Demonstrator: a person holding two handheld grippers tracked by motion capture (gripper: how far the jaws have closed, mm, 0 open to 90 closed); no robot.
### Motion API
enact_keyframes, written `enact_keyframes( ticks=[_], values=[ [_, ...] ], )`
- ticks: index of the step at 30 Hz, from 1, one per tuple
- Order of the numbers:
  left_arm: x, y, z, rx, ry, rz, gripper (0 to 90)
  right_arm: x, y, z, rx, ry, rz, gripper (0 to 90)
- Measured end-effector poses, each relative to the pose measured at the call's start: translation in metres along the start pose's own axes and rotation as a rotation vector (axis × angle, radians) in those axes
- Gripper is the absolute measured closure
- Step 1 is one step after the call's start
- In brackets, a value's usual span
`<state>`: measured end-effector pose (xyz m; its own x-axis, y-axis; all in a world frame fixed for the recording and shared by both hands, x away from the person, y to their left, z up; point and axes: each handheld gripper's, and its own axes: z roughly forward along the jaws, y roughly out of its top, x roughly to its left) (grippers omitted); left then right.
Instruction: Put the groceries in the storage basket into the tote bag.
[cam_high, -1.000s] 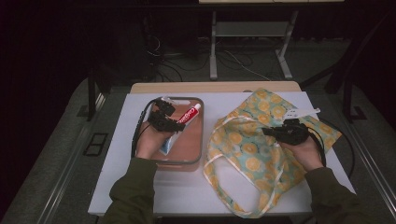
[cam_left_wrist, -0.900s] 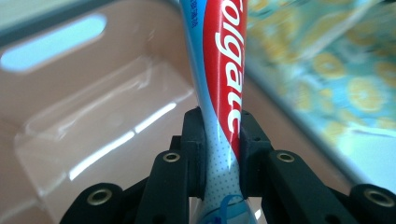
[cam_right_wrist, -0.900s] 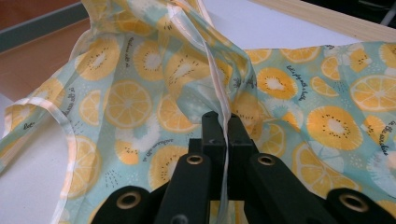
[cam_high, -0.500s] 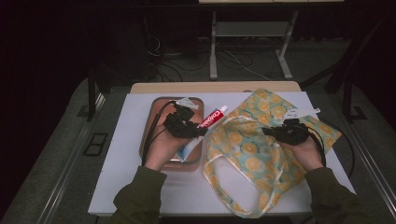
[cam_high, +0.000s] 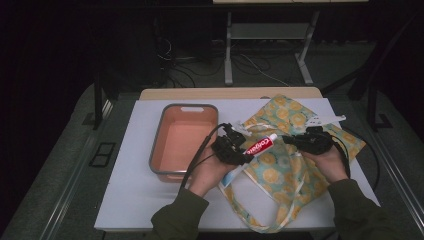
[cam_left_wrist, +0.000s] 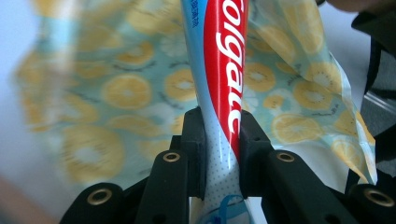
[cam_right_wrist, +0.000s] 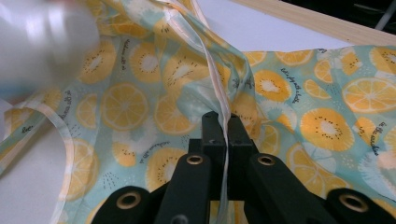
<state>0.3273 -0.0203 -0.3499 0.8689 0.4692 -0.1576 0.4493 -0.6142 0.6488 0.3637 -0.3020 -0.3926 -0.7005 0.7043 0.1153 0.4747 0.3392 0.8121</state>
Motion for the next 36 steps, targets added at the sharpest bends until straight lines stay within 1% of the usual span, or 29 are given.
enact_keyframes(
  ticks=[2, 5, 7, 9, 10, 12, 13, 15, 17, 18, 19, 20, 21, 22, 23, 24, 25, 26, 27, 31, 33, 34, 36],
  values=[
    [-0.004, 0.001, 0.010, 0.016, -0.009, 0.008, 75.6, 0.000, 0.000, -0.001, -0.001, 0.000, 0.001, 89.1],
    [-0.010, 0.001, 0.028, 0.031, -0.018, 0.003, 75.6, -0.001, 0.000, -0.002, -0.005, 0.001, 0.000, 89.1],
    [-0.012, 0.000, 0.041, 0.046, -0.024, 0.000, 75.6, -0.001, 0.000, -0.003, -0.008, 0.000, 0.002, 89.1],
    [-0.013, -0.001, 0.054, 0.052, -0.022, 0.000, 75.5, -0.001, 0.000, -0.003, -0.008, 0.001, 0.003, 89.1],
    [-0.013, -0.002, 0.060, 0.053, -0.020, -0.006, 75.5, -0.001, 0.000, -0.003, -0.009, 0.002, 0.003, 89.1],
    [-0.012, -0.002, 0.072, 0.058, -0.011, -0.012, 75.5, -0.002, 0.000, -0.004, -0.010, 0.001, 0.003, 89.1],
    [-0.011, -0.003, 0.077, 0.056, -0.004, -0.023, 75.4, -0.002, 0.000, -0.004, -0.010, 0.001, 0.002, 89.1],
    [-0.008, -0.003, 0.087, 0.060, 0.009, -0.033, 75.3, -0.001, 0.000, -0.004, -0.010, 0.002, 0.002, 89.0],
    [-0.005, -0.005, 0.095, 0.070, 0.016, -0.037, 75.0, -0.001, 0.000, -0.004, -0.010, 0.004, 0.001, 89.1],
    [-0.005, -0.005, 0.095, 0.070, 0.016, -0.037, 74.6, -0.001, 0.000, -0.004, -0.010, 0.004, 0.001, 89.1],
    [-0.002, -0.008, 0.100, 0.071, 0.023, -0.034, 73.7, -0.001, 0.000, -0.004, -0.009, 0.005, 0.000, 89.0],
    [0.000, -0.010, 0.100, 0.047, 0.013, -0.054, 73.0, -0.001, 0.000, -0.004, -0.010, 0.006, 0.000, 89.0],
    [0.001, -0.011, 0.099, 0.038, 0.006, -0.061, 72.3, -0.001, 0.000, -0.004, -0.010, 0.006, -0.001, 89.0],
    [0.002, -0.012, 0.097, 0.031, 0.003, -0.055, 71.6, -0.001, 0.000, -0.004, -0.011, 0.006, -0.001, 89.1],
    [0.002, -0.013, 0.094, 0.014, 0.005, -0.055, 67.6, -0.001, 0.000, -0.004, -0.011, 0.007, -0.001, 89.0],
    [0.001, -0.014, 0.091, 0.008, 0.002, -0.060, 62.6, -0.001, 0.000, -0.004, -0.010, 0.006, -0.001, 89.0],
    [0.000, -0.015, 0.089, 0.013, 0.012, -0.056, 57.1, -0.001, 0.000, -0.004, -0.010, 0.007, -0.001, 89.0],
    [-0.001, -0.017, 0.086, 0.012, 0.027, -0.043, 53.1, -0.001, 0.000, -0.004, -0.010, 0.006, -0.002, 89.0],
    [-0.001, -0.018, 0.083, 0.010, 0.035, -0.041, 49.3, -0.001, 0.000, -0.004, -0.010, 0.006, -0.002, 89.0],
    [-0.005, -0.028, 0.072, -0.011, 0.043, -0.068, 38.6, -0.001, 0.001, -0.004, -0.009, 0.004, -0.005, 89.0],
    [-0.009, -0.033, 0.065, -0.003, 0.070, -0.045, 36.1, -0.001, 0.001, -0.004, -0.008, 0.005, -0.004, 89.0],
    [-0.010, -0.034, 0.063, -0.006, 0.080, -0.039, 36.1, -0.001, 0.001, -0.004, -0.007, 0.005, -0.004, 89.1],
    [-0.012, -0.038, 0.058, -0.005, 0.066, -0.039, 36.2, -0.001, 0.000, -0.003, -0.006, 0.005, -0.003, 89.1]
  ],
)
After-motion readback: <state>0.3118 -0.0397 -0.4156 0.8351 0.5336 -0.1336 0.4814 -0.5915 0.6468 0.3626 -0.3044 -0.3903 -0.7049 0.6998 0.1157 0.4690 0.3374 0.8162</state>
